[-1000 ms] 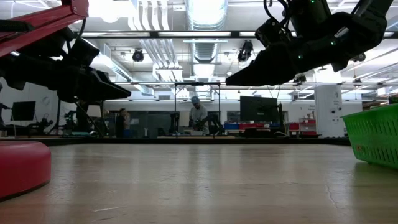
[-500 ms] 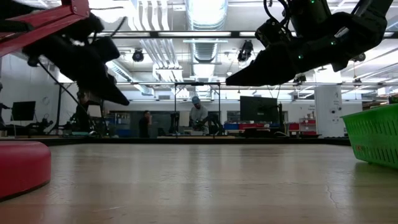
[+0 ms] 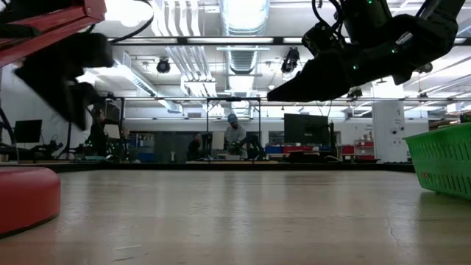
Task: Pick & Place Office items
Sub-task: Put the white digital clock into the red basket
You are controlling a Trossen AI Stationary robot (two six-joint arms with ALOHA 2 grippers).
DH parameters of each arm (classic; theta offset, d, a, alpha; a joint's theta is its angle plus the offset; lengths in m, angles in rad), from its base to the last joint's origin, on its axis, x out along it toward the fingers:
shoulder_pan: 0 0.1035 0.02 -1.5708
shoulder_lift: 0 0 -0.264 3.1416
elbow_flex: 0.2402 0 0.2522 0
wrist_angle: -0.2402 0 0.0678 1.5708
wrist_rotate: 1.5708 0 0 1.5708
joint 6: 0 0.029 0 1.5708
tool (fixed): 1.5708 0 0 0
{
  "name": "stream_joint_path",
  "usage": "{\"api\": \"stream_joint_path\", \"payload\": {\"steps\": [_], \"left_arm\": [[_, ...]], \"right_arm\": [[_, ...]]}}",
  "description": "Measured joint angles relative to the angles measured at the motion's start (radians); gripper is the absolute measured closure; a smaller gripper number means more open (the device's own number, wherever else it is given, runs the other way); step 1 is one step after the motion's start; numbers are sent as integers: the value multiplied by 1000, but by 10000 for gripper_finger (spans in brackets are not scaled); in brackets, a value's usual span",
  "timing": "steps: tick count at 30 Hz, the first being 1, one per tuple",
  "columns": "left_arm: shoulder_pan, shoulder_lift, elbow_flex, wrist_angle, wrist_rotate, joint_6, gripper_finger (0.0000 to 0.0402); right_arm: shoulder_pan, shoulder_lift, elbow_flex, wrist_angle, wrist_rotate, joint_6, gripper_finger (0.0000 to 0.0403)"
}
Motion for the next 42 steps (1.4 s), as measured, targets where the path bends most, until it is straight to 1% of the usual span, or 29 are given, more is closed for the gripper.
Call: {"api": "stream_joint_path", "payload": {"steps": [2,6,8,13,18,22,27,35,42], "left_arm": [[-48,0,7,-82,1,-119,184],[-147,0,36,-232,5,-448,184],[-215,0,40,-245,5,-561,184],[-371,0,39,-239,8,-748,184],[-503,4,17,-237,2,-783,184],[-564,15,-19,-229,-24,-851,184],[-572,30,-70,-172,-26,-879,184],[-572,42,-105,-169,-23,-845,184],[-572,42,-136,-116,-23,-846,184]], "right_arm": [[0,0,0,0,0,0,101],[0,0,0,0,0,0,98],[0,0,0,0,0,0,99],[0,0,0,0,0,0,106],[0,0,0,0,0,0,111],[0,0,0,0,0,0,112],[0,0,0,0,0,0,105],[0,0,0,0,0,0,96],[0,0,0,0,0,0,103]]}}
